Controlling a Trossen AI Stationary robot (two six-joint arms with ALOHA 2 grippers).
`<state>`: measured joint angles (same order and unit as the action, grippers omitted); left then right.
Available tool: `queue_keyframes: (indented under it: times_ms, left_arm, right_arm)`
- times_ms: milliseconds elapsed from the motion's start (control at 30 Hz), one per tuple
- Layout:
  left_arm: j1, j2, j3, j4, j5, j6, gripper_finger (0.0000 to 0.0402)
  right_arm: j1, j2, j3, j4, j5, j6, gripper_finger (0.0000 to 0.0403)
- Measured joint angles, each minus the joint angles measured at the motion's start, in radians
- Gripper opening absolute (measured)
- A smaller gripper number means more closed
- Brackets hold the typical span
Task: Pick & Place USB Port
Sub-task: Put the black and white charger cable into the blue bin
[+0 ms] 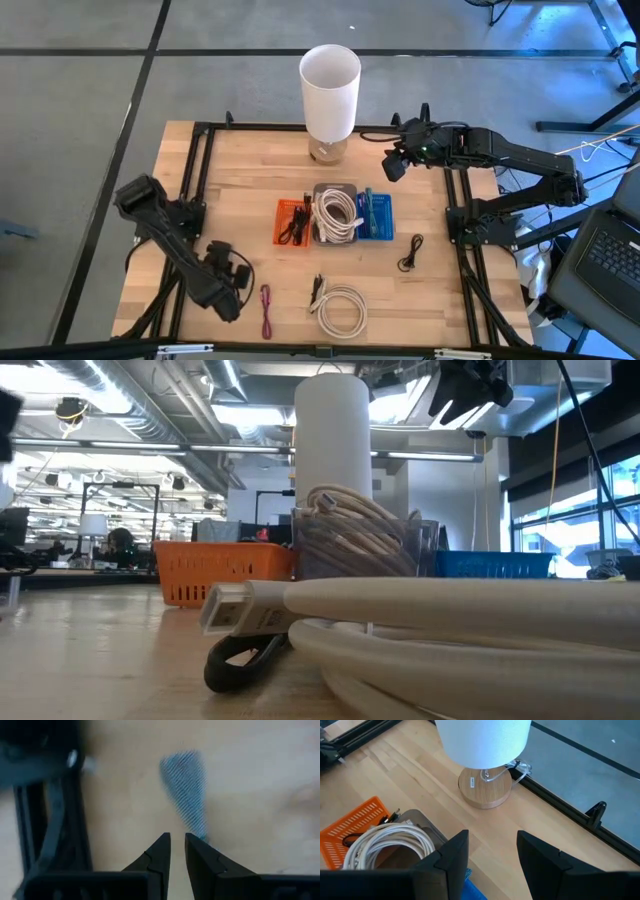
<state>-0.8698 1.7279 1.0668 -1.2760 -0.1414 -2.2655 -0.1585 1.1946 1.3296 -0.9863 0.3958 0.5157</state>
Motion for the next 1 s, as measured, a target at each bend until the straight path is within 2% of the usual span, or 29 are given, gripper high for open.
queue_keyframes:
  times_ms: [67, 200, 500, 600, 733, 867, 1000]
  left_arm:
    - [-0.011, 0.020, 0.000, 0.029, 0.050, -0.024, 0.0051]
    - [-0.021, 0.033, 0.000, 0.121, 0.060, -0.032, 0.0062]
    - [0.003, 0.032, -0.006, 0.156, 0.060, -0.035, 0.0126]
    - [0.003, 0.032, -0.039, 0.188, 0.056, -0.041, 0.0143]
    - [0.003, 0.025, -0.118, 0.321, 0.053, -0.047, 0.0155]
    - [0.003, 0.020, -0.155, 0.366, 0.047, -0.051, 0.0153]
    - [0.006, 0.003, -0.154, 0.350, 0.051, -0.044, 0.0105]
  right_arm:
    - [0.000, 0.000, 0.000, 0.000, 0.000, 0.000, 0.0170]
    - [0.000, 0.000, 0.000, 0.009, 0.000, 0.000, 0.0170]
    - [0.000, 0.000, 0.000, 0.044, 0.001, -0.004, 0.0170]
    - [0.000, 0.000, 0.000, 0.044, 0.000, -0.004, 0.0170]
    - [0.000, 0.000, 0.000, 0.044, -0.004, -0.004, 0.0170]
    - [0.000, 0.000, 0.000, 0.043, -0.004, -0.003, 0.0170]
    - [0.000, 0.000, 0.000, 0.043, -0.005, -0.003, 0.0170]
